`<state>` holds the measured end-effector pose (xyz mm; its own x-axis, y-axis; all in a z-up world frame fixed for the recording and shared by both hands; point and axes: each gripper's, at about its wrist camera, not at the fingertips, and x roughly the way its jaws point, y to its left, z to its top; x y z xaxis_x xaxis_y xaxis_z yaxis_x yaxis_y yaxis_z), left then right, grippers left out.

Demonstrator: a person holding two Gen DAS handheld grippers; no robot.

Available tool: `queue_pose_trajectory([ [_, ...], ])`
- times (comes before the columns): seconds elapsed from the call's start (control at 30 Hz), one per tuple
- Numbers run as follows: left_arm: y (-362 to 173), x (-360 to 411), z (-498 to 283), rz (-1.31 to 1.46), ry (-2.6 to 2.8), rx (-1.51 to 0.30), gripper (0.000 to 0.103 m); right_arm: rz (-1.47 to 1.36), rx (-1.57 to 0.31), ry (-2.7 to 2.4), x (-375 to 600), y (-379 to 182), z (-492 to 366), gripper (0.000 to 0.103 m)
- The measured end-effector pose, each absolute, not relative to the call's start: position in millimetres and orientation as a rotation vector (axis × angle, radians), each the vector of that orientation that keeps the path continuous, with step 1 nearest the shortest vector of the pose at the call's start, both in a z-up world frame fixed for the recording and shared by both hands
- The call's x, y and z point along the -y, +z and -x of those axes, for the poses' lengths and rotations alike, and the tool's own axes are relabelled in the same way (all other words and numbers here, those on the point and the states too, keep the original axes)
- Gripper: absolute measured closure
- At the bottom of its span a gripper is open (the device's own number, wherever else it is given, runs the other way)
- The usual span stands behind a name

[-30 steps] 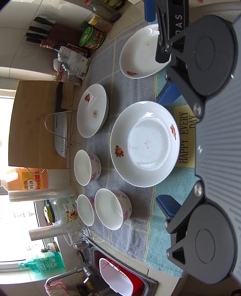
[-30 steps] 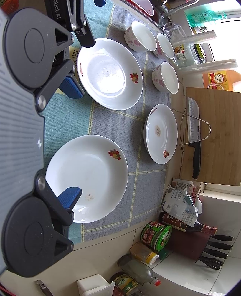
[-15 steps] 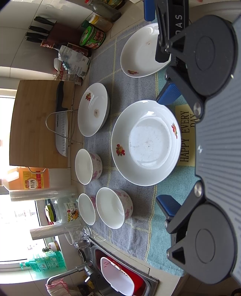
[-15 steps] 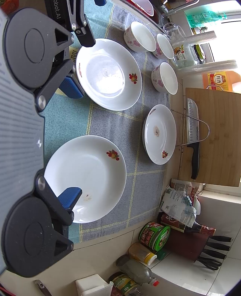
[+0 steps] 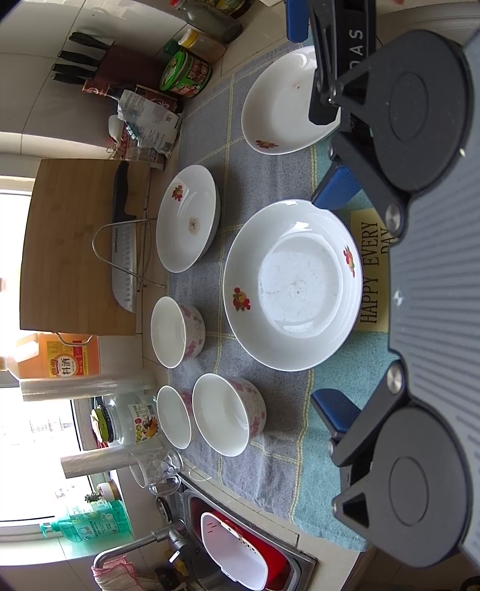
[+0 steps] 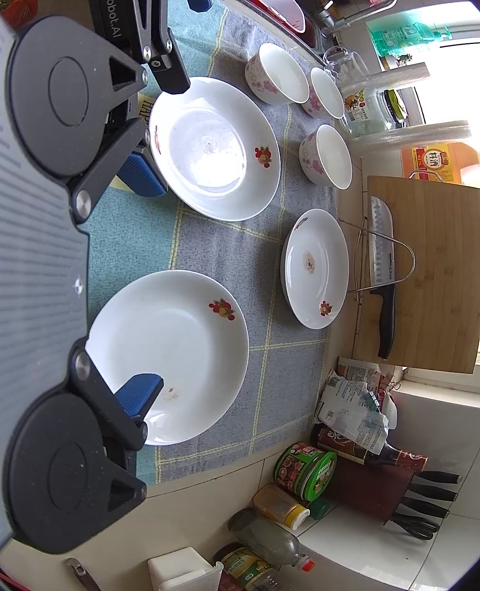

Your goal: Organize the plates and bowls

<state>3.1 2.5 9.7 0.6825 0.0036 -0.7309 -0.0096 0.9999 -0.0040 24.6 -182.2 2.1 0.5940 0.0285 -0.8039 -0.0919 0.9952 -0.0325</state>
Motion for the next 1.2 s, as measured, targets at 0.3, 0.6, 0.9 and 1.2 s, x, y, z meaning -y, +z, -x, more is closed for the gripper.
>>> queue_pose_trajectory([
  [0.3,11.5,0.5,-4.2,0.012,0.008,-0.812,0.001,0.071,-0.918,0.079,185.7,4.3,-25.5,0.0],
  [0.6,12.1,11.3,-3.5,0.001,-0.003,-0.8,0.001,0.074,-0.896,0.093,195.7,3.8,-24.2,0.0],
  [0.9,17.9,32.9,-4.7,-0.01,-0.094,-0.745,0.001,0.09,-0.831,0.143,219.8,5.1,-20.8,0.0],
  [1.2,19.3,58.8,-17.1,0.039,-0.244,-0.725,0.001,0.069,-0.758,0.199,268.1,-5.3,-7.8,0.0],
])
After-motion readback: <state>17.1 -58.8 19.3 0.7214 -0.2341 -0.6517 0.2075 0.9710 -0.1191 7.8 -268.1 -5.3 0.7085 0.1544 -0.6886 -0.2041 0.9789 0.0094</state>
